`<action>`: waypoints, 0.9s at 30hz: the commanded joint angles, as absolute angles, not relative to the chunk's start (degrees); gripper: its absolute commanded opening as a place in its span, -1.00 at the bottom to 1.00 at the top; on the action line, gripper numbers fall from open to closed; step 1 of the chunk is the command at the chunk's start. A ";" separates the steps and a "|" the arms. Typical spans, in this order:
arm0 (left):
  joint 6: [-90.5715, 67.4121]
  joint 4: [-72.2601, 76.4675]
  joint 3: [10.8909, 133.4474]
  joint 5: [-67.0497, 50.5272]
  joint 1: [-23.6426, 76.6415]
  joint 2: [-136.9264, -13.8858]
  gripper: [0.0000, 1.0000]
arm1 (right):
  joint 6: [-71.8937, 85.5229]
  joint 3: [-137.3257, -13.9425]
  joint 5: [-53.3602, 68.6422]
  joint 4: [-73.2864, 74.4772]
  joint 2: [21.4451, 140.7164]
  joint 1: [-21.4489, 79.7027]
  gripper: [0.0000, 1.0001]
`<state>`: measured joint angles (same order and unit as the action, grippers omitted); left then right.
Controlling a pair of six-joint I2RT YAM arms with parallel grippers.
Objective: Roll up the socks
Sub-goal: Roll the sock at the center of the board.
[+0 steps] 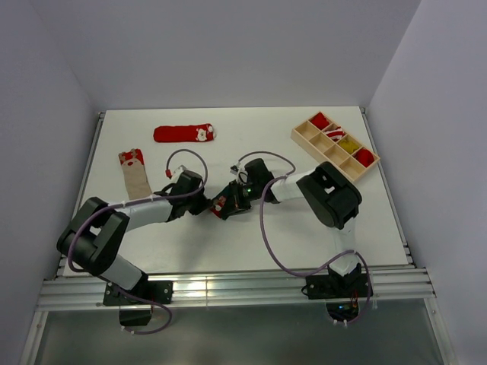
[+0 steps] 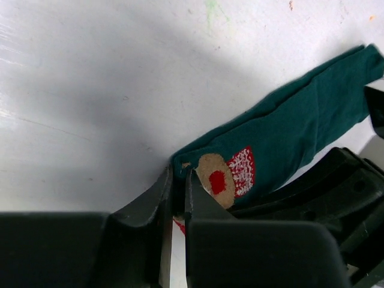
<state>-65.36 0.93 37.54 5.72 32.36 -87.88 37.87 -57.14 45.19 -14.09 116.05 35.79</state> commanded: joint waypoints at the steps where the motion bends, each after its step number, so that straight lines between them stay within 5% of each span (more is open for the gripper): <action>1: -64.07 -7.02 40.86 7.29 34.01 -89.30 -0.99 | 31.74 -55.11 35.79 -11.08 112.16 36.47 -0.71; 4: -63.72 -9.31 42.62 8.52 34.98 -90.44 -0.99 | 28.05 -53.88 29.02 -9.76 106.89 38.57 -0.34; 9: -63.46 -11.51 44.29 8.26 35.24 -92.28 -0.99 | 22.60 -51.33 17.51 -7.83 97.50 42.27 -0.05; 16: -62.05 -15.03 47.46 9.05 35.24 -93.25 -0.99 | 12.67 -46.32 1.42 -12.12 89.04 48.69 -0.02; 27: -60.82 -16.17 49.48 7.91 35.24 -94.57 -0.99 | 4.31 -45.09 0.09 -17.49 91.93 55.10 -0.09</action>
<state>-62.37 -13.10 48.51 7.25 35.03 -93.38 7.88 -45.25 2.28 -13.41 90.37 53.84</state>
